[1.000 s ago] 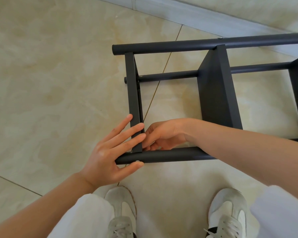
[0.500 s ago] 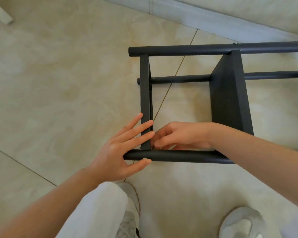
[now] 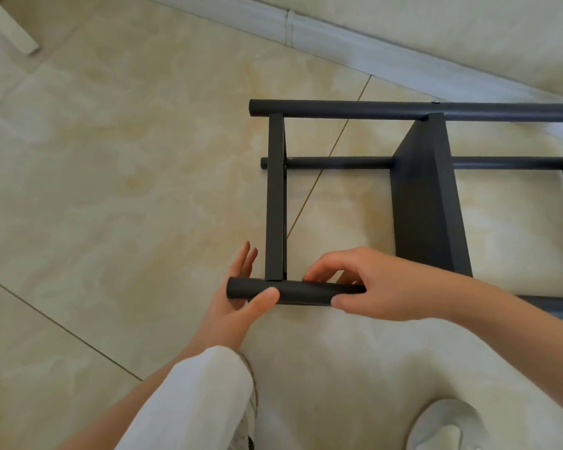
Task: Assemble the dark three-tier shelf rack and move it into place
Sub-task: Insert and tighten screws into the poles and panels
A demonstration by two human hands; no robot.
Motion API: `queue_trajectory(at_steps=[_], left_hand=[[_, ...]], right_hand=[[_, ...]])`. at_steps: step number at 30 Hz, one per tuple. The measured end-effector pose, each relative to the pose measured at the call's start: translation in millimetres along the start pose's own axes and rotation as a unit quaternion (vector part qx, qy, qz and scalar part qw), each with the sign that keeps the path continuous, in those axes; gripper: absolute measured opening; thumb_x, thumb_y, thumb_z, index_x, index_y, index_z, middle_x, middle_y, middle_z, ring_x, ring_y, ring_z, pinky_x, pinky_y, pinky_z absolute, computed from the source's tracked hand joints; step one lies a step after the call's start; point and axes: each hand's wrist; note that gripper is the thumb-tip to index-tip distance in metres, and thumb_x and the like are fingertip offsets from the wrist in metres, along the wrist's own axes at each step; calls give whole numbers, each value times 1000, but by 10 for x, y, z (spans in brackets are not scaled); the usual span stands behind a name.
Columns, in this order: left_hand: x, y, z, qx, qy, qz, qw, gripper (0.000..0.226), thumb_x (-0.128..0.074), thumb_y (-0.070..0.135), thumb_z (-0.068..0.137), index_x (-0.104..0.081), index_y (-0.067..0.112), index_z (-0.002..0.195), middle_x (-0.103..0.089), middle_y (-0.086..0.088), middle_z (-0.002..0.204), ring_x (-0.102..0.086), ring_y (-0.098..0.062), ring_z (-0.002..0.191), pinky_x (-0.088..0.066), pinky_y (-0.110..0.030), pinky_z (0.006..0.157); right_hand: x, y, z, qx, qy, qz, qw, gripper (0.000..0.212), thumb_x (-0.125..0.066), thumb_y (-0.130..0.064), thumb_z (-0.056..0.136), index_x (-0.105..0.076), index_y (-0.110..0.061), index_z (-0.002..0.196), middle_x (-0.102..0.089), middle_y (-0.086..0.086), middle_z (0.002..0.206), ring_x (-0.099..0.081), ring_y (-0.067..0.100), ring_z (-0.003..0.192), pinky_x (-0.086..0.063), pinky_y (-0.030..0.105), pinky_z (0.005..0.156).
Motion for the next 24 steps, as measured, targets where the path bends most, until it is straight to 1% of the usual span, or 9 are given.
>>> queue_trajectory(at_steps=[2,4,7,9,12,14,17,22,24], left_hand=[[-18,11,14,20,-4,3,1000,72,-76,42,77,-44,61,138,-60,33,131,-52,17,120,-43,1,82],[-95,46,13,39,14,4,999,49,-74,45,81,-53,78,111,-62,45,111,-52,28,105,-43,-1,78],[-215,88,-5,56,42,18,997,34,-61,61,89,-44,90,95,-54,57,101,-44,39,94,-34,-10,83],[-264,127,-8,54,40,8,998,38,-61,70,84,-38,90,106,-50,58,109,-42,38,103,-34,-8,87],[-292,148,-4,22,22,8,999,78,-62,65,70,-24,77,137,-48,50,128,-42,29,119,-37,2,87],[-316,148,-4,13,22,0,1000,89,-67,58,68,-23,66,145,-51,38,138,-46,19,125,-41,-5,90],[-352,153,3,8,52,-14,999,82,-79,51,79,-30,61,145,-56,29,136,-51,19,118,-43,-2,84],[-391,260,8,-7,75,-29,997,54,-68,39,76,-48,54,125,-66,37,113,-57,23,104,-40,5,72],[-370,345,18,-24,78,-25,996,52,-71,39,75,-52,55,121,-68,31,116,-60,18,105,-42,4,73]], right_hand=[[29,-18,-28,5,4,-5,1000,34,-58,-19,95,-57,-44,118,-60,-27,109,-62,-7,95,-56,22,86],[65,-28,-45,9,6,-4,1000,34,-58,-19,96,-58,-43,121,-61,-26,111,-62,-6,97,-55,22,87],[94,-36,-58,13,15,-4,1000,35,-58,-19,97,-58,-41,124,-62,-23,112,-62,-5,98,-54,20,88],[82,-35,-64,17,24,-11,1000,35,-58,-19,97,-58,-42,124,-63,-23,112,-61,-7,98,-54,17,86],[55,-11,-74,21,38,-15,999,34,-59,-22,97,-57,-47,121,-62,-25,110,-60,-9,97,-52,13,84],[61,17,-90,18,55,-13,998,32,-61,-27,95,-55,-51,115,-62,-28,106,-59,-11,95,-52,11,80],[82,32,-119,6,81,-12,997,26,-65,-34,92,-55,-54,106,-62,-32,98,-59,-15,91,-50,9,71],[99,-47,-174,7,101,-38,994,20,-61,-30,95,-59,-47,106,-63,-27,97,-59,-11,90,-53,13,75],[140,-130,-211,11,111,-52,992,21,-60,-29,96,-57,-47,106,-62,-27,97,-56,-14,92,-51,8,73]])
Point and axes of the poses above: each hand's wrist, its own z-axis towards the middle knuckle, its own x-axis out of the back of the hand, y = z × x
